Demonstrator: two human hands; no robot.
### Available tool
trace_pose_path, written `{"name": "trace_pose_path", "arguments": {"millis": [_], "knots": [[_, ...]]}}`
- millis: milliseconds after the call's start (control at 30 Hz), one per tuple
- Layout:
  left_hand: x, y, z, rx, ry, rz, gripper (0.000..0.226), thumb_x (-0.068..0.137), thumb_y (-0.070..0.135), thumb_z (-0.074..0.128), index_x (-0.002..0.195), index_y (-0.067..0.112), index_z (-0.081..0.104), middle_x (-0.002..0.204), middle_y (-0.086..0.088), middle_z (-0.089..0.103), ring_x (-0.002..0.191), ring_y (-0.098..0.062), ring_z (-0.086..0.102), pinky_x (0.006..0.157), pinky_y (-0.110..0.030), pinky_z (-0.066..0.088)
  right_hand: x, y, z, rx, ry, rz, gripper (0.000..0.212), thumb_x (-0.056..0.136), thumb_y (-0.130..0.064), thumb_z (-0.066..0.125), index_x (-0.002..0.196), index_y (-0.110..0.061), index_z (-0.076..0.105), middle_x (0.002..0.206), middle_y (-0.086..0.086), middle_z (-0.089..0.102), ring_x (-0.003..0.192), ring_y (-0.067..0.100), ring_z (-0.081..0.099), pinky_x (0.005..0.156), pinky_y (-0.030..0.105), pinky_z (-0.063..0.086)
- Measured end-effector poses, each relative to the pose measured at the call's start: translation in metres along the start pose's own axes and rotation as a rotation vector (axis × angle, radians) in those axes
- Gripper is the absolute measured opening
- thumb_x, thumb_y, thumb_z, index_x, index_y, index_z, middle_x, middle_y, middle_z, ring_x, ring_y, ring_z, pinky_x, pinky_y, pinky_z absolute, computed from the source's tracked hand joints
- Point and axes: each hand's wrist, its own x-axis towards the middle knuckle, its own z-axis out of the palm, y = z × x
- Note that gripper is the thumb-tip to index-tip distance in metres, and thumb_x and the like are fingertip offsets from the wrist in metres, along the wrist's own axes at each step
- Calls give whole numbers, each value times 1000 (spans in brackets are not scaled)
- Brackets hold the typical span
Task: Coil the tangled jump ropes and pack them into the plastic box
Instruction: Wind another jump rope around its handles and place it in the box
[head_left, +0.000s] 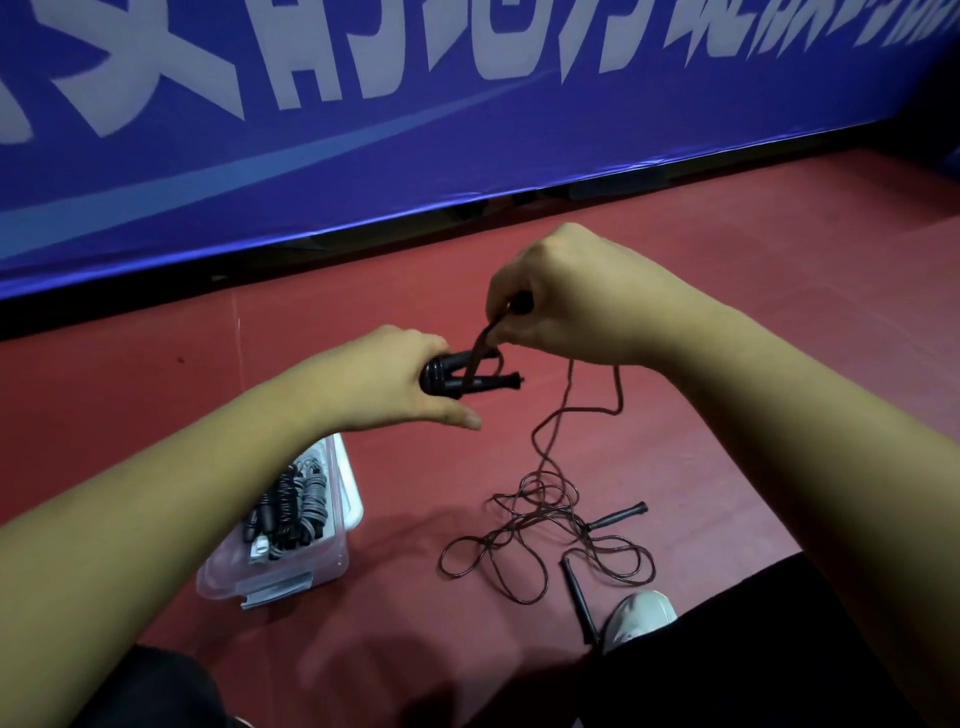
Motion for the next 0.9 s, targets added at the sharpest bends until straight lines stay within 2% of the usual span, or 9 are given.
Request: {"name": "trace_pose_path", "arguments": {"millis": [100, 200, 267, 400, 500, 600, 667, 800, 900], "knots": [[-2, 4, 7, 8, -30, 35, 46, 78, 68, 64, 80, 23, 58, 66, 3, 59, 58, -12, 54, 52, -29, 38, 2, 1, 2, 74, -61, 47, 16, 81, -32, 79, 86, -17, 75, 72, -8, 66, 66, 10, 55, 63, 31, 50], [-6, 5, 8, -73, -76, 158, 35, 88, 58, 60, 89, 23, 62, 67, 4, 59, 56, -7, 52, 51, -22, 37, 4, 9, 3, 193, -131, 99, 15, 78, -31, 82, 83, -18, 77, 69, -7, 69, 66, 6, 61, 58, 16, 44], [-9, 5, 8, -135, -98, 267, 26, 93, 51, 57, 99, 25, 61, 68, 6, 56, 59, -6, 51, 52, -19, 35, 4, 18, 5, 305, -190, 154, 13, 78, -31, 83, 82, -20, 78, 65, -5, 69, 61, 3, 61, 56, 15, 43], [-12, 5, 12, -261, -111, 395, 11, 95, 45, 57, 91, 36, 54, 69, 5, 57, 59, -9, 52, 55, -24, 40, 3, 31, 16, 481, -306, 203, 9, 81, -28, 80, 85, -20, 79, 63, -4, 68, 54, 5, 56, 55, 22, 47], [-14, 8, 12, -470, -75, 362, 11, 92, 43, 63, 97, 36, 57, 74, 4, 67, 59, -10, 62, 56, -22, 48, 0, 36, 20, 604, -365, 204, 7, 90, -20, 70, 87, -16, 75, 64, -4, 65, 58, 7, 58, 59, 22, 49], [-15, 8, 8, -782, 20, 291, 39, 85, 36, 68, 116, 33, 45, 73, -3, 68, 54, -16, 59, 47, -25, 45, -6, 38, 25, 857, -432, 224, 22, 99, -4, 52, 84, -11, 67, 66, -1, 63, 62, 9, 56, 64, 19, 47], [-14, 10, 6, -949, 68, 310, 54, 84, 32, 69, 129, 40, 39, 71, -7, 65, 51, -19, 55, 43, -26, 42, -8, 39, 30, 1058, -444, 227, 29, 100, -6, 48, 80, -13, 68, 68, 3, 63, 66, 14, 55, 68, 22, 47], [-10, 14, 2, -1189, 135, 319, 39, 83, 33, 64, 120, 27, 55, 69, -7, 62, 47, -20, 51, 40, -21, 36, -5, 40, 32, 1272, -379, 258, 18, 91, -18, 57, 85, -12, 72, 62, 4, 54, 57, 18, 45, 59, 28, 40], [-7, 16, -1, -1333, 175, 275, 24, 88, 26, 63, 108, 14, 55, 70, -10, 60, 46, -20, 48, 39, -20, 34, -2, 38, 32, 1304, -360, 260, 15, 92, -21, 62, 87, -15, 75, 62, 3, 53, 50, 13, 42, 53, 26, 36]]}}
